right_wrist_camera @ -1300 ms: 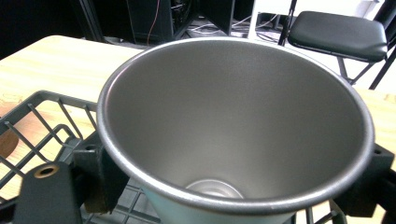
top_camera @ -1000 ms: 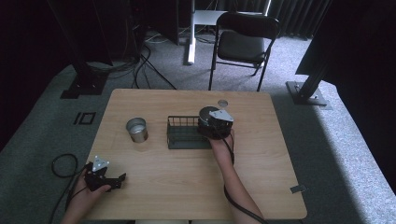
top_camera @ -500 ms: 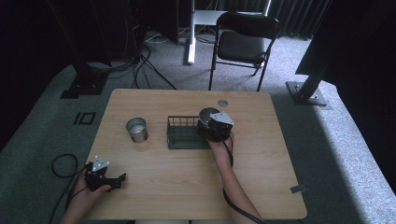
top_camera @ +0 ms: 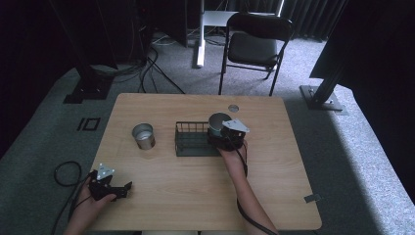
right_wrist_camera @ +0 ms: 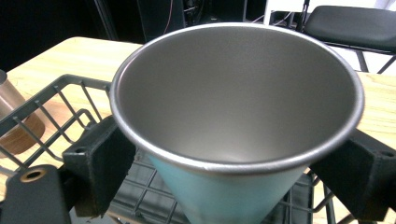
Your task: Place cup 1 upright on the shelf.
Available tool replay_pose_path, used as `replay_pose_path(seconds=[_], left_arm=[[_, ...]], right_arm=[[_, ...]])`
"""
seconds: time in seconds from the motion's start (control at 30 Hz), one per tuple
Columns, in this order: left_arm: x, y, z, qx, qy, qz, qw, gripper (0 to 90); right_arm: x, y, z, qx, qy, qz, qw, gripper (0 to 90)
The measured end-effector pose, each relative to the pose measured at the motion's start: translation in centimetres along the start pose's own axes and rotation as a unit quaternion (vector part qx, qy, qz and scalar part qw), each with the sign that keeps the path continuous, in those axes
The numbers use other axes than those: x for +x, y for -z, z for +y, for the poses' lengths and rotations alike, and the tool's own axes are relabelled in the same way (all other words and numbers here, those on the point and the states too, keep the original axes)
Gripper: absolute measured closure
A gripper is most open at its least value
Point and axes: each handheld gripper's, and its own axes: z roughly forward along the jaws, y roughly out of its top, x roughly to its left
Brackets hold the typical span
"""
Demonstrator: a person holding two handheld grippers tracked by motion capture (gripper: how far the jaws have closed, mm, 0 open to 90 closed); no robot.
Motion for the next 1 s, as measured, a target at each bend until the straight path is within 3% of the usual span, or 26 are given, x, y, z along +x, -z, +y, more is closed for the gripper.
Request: replay_pose_path(seconds=[0.67,1.0], left_arm=[[0.0,0.0,0.0,0.000,0.000,0.000,1.0000,1.7],[0.0,0.0,0.0,0.000,0.000,0.000,1.0000,1.6]], right_arm=[[0.0,1.7,-1.0,0.003,0.009,0.020,0.9997,10.5],[-0.1,2.5,-1.6,0.001,0.024,0.015,0.9996,10.6]])
